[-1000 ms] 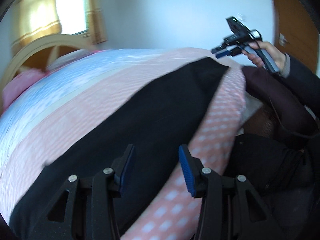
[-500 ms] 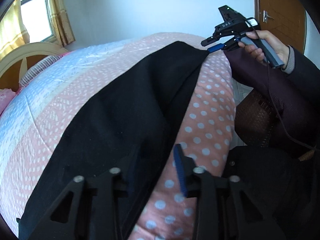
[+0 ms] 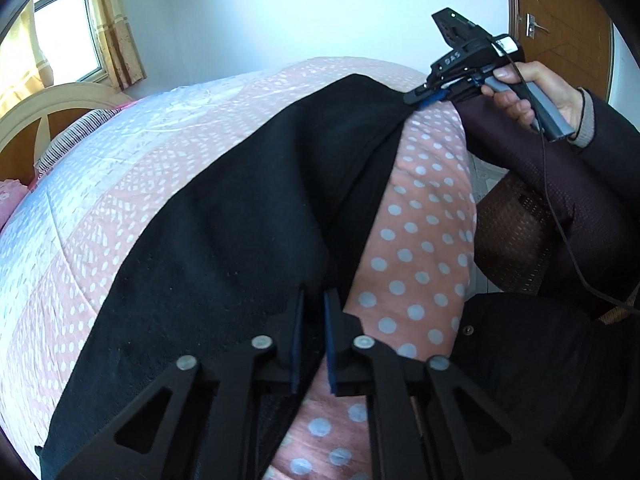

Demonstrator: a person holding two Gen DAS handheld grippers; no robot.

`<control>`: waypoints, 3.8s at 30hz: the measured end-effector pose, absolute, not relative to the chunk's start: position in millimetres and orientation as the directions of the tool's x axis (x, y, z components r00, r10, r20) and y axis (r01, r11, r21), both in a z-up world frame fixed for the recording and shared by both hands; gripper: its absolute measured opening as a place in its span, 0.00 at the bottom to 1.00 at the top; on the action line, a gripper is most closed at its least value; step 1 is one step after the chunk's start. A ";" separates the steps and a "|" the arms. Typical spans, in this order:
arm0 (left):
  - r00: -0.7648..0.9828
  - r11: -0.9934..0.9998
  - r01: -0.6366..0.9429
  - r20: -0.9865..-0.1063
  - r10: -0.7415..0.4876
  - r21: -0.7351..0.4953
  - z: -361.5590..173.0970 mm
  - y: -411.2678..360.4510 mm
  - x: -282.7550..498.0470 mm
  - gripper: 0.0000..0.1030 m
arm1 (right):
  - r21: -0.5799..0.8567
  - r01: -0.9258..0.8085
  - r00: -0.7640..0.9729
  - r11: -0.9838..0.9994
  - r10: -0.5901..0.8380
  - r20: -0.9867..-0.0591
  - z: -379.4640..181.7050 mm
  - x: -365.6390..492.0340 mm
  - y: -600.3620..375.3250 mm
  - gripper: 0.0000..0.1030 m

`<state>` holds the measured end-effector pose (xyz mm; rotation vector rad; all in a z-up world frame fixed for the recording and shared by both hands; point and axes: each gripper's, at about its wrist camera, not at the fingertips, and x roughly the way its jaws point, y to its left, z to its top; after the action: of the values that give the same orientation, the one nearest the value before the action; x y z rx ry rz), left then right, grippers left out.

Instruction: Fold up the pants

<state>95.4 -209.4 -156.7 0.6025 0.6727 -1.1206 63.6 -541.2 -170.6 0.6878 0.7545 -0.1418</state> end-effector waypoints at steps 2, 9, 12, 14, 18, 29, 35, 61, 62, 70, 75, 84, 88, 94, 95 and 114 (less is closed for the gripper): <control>0.280 0.313 0.944 -0.743 -0.607 0.100 -155.3 -209.4 94.8 0.05 | 0.501 0.343 0.748 0.794 0.092 -0.658 -153.5 64.6 -542.0 0.07; 0.229 0.291 0.956 -0.709 -0.667 0.035 -134.3 -198.6 97.1 0.04 | 0.466 0.355 0.760 0.810 0.040 -0.648 -139.2 67.3 -555.8 0.06; 0.190 0.253 0.967 -0.718 -0.670 0.021 -139.1 -201.5 89.8 0.04 | 0.458 0.402 0.700 0.793 0.056 -0.712 -171.9 69.9 -559.7 0.06; 0.190 0.242 0.970 -0.734 -0.652 0.036 -149.1 -206.8 84.4 0.04 | 0.466 0.403 0.670 0.788 0.093 -0.737 -188.3 70.6 -561.7 0.06; 0.172 0.241 0.970 -0.752 -0.637 0.018 -161.7 -208.7 85.2 0.04 | 0.432 0.424 0.679 0.796 0.037 -0.733 -181.6 65.3 -567.4 0.39; 0.220 0.335 0.941 -0.662 -0.716 -0.050 -137.4 -186.7 108.6 0.04 | 0.490 0.354 0.714 0.797 0.108 -0.692 -160.4 137.4 -586.0 0.44; 0.162 0.305 0.949 -0.713 -0.682 -0.077 -168.4 -200.0 104.7 0.05 | 0.376 0.342 0.707 0.861 0.028 -0.707 -154.8 163.2 -569.1 0.02; 0.183 0.294 0.955 -0.694 -0.697 -0.044 -170.0 -208.0 89.5 0.29 | 0.346 0.374 0.646 0.861 0.025 -0.763 -179.2 79.9 -555.8 0.05; 0.174 0.294 0.954 -0.692 -0.701 -0.058 -169.8 -206.8 91.2 0.29 | 0.325 0.373 0.644 0.869 0.010 -0.765 -176.6 77.1 -554.3 0.05; 0.118 0.271 0.954 -0.678 -0.725 -0.124 -170.8 -199.2 97.3 0.34 | 0.191 0.406 0.646 0.894 -0.133 -0.751 -159.7 73.7 -539.9 0.46; 0.134 0.289 0.946 -0.636 -0.760 -0.145 -155.0 -187.6 97.5 0.34 | 0.208 0.224 0.738 0.952 -0.026 -0.674 -130.4 86.9 -483.0 0.48; 0.202 0.388 0.910 -0.662 -0.722 -0.146 -161.8 -190.5 117.7 0.45 | 0.278 -0.101 0.555 0.955 0.286 -0.781 -185.9 127.6 -368.0 0.48; 0.178 0.378 0.913 -0.680 -0.712 -0.156 -168.8 -189.5 111.3 0.50 | 0.196 -0.120 0.537 0.973 0.230 -0.812 -186.3 117.9 -358.0 0.48; 0.171 0.367 0.916 -0.674 -0.719 -0.160 -166.5 -184.5 103.4 0.52 | 0.223 -0.185 0.603 0.957 0.290 -0.744 -150.0 122.7 -339.9 0.48; 0.171 0.368 0.915 -0.668 -0.724 -0.164 -163.9 -182.3 102.3 0.52 | 0.237 -0.215 0.611 0.947 0.320 -0.724 -145.7 124.3 -330.9 0.48; 0.446 0.693 0.716 -0.707 -0.549 -0.086 -179.5 -19.2 147.3 0.68 | 0.340 -0.407 0.444 0.848 0.509 -0.738 -131.2 206.9 -229.2 0.50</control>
<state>147.3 -19.2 -179.5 0.2388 0.7794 -0.7921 206.9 -229.2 -131.2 0.1182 0.9552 0.5691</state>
